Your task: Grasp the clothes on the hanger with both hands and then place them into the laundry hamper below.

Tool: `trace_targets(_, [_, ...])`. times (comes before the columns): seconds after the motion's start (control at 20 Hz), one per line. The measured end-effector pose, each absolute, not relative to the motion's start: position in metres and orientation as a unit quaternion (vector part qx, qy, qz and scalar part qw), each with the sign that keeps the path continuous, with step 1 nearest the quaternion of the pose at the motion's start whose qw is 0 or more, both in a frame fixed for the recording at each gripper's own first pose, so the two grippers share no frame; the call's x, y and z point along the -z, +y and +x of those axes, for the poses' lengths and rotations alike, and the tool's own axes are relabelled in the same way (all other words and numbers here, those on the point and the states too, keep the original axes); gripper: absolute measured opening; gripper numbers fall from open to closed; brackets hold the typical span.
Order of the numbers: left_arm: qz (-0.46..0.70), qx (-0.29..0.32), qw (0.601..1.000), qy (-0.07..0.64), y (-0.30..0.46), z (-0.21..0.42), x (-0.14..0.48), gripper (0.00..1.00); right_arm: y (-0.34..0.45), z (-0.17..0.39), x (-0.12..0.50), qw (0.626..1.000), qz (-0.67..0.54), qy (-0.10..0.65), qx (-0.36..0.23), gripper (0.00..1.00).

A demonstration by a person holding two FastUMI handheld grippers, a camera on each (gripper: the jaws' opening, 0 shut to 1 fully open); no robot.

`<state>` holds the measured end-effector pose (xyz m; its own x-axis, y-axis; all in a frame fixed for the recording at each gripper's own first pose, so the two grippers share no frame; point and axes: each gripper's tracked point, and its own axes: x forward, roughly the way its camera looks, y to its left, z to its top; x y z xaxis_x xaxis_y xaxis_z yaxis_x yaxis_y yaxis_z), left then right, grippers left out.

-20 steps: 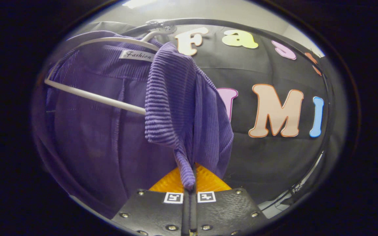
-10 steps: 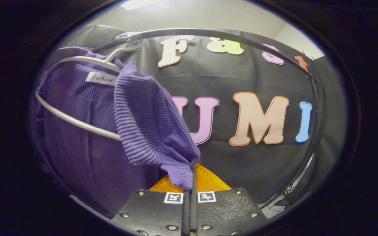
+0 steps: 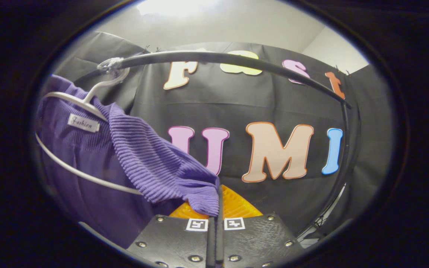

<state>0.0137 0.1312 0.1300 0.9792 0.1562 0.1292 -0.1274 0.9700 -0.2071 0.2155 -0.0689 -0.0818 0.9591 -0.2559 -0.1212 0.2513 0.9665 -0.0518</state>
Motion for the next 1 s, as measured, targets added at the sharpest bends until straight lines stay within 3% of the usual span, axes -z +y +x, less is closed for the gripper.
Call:
trace_targets(0.3, [-0.045,-0.104,0.991,-0.064,0.161,0.014,-0.134,0.03,-0.085,0.230,0.052,0.990,-0.013,0.029,0.137,0.01])
trace_targets(1.0, [0.015,-0.153,0.987,-0.041,0.204,0.027,-0.108,0.00,-0.072,0.254,0.066,0.994,-0.011,0.035,0.103,0.00])
